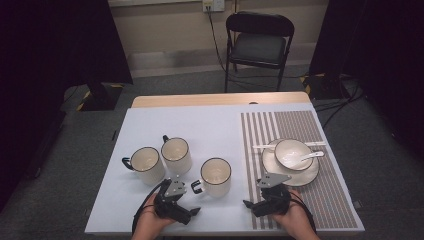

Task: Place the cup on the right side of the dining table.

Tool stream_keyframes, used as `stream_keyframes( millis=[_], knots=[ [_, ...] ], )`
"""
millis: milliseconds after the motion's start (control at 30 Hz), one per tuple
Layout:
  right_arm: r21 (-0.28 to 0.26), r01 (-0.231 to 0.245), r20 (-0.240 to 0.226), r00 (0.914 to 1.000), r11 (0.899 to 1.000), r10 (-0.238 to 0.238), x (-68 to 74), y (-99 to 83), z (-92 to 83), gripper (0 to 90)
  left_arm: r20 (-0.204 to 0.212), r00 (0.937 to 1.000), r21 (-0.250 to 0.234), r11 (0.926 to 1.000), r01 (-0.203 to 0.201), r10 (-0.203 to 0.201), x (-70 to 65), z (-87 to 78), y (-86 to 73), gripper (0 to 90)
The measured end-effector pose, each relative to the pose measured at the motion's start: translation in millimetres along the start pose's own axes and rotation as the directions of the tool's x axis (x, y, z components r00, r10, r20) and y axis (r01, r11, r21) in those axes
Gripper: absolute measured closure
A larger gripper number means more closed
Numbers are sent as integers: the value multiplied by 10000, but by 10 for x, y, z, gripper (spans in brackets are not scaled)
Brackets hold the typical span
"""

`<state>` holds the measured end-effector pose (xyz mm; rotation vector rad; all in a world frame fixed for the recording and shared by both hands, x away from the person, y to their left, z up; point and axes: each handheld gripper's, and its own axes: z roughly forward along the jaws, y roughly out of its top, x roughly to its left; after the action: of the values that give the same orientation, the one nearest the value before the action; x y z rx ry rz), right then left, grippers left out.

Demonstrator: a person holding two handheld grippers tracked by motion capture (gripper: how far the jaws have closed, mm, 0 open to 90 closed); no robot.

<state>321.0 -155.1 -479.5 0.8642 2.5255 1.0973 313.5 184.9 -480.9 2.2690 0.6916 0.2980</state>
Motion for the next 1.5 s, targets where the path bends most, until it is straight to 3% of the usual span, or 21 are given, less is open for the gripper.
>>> stream_keyframes(
  millis=[133,233,267,500,567,667,867,1067,1267,1500],
  knots=[
    [7,2,-5,10000,10000,-2,-1,2,0,122,35,10000,-157,9999,-69,69,-17,-24,-8,48],
    [39,-61,36,10000,10000,61,-4,10,-3,134,-55,9998,-363,9992,166,-169,-19,-45,-20,137],
    [272,-78,20,10000,9996,78,-12,33,-15,147,-48,9999,-328,9993,163,-165,-14,-51,-18,163],
    [610,-576,-232,9980,9965,591,-95,69,-52,156,-69,9999,-248,9996,155,-157,-24,-71,-12,161],
    [713,-532,-162,9984,9960,545,-101,84,-53,155,-156,9998,-279,9995,138,-143,-31,-79,-6,155],
    [831,-314,-125,9994,9960,326,-91,115,-42,146,52,9994,-25,9994,351,-351,-29,-75,-4,155],
    [865,164,105,9998,9961,-174,-71,172,-69,143,75,9997,274,9994,227,-229,-14,-93,13,145],
    [735,-73,-36,10000,9973,76,-95,192,-124,142,183,9993,416,9987,309,-317,8,-99,41,139],
    [704,55,3,10000,9975,-55,-107,224,-155,143,203,9998,668,9977,77,-91,35,-127,120,118],
    [668,87,-11,10000,9977,-87,-111,329,-210,143,373,9990,493,9986,215,-234,47,-131,165,118]
  ],
)
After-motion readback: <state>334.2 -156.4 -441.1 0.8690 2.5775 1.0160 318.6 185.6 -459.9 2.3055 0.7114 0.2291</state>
